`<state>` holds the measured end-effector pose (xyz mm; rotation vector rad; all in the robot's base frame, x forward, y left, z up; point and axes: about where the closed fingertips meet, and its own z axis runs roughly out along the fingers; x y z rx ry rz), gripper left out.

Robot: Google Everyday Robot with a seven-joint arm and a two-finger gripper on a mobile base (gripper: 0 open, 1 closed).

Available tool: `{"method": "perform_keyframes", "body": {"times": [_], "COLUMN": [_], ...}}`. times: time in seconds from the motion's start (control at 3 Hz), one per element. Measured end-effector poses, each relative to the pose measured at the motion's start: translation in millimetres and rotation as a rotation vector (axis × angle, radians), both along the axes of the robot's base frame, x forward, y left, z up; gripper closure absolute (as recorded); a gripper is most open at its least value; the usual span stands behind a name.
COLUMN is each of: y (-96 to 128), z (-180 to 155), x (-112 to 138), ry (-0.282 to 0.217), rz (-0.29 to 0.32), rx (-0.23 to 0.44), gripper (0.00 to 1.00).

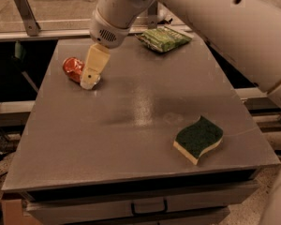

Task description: Place coke can upright

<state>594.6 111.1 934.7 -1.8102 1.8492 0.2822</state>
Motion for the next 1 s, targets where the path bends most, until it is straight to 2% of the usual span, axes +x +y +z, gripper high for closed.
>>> {"method": "perform_keyframes", "body": {"times": [0.33,0.67,1.0], "y": [43,63,70], "z": [-13,-28,-51], "x": [29,64,94], "ry": [0.015,0.026,0.067], "rz": [-0.049,-0.141,-0.246], "rx": [0.035,0.033,0.008], "gripper": [0.0,0.0,0.0]}}
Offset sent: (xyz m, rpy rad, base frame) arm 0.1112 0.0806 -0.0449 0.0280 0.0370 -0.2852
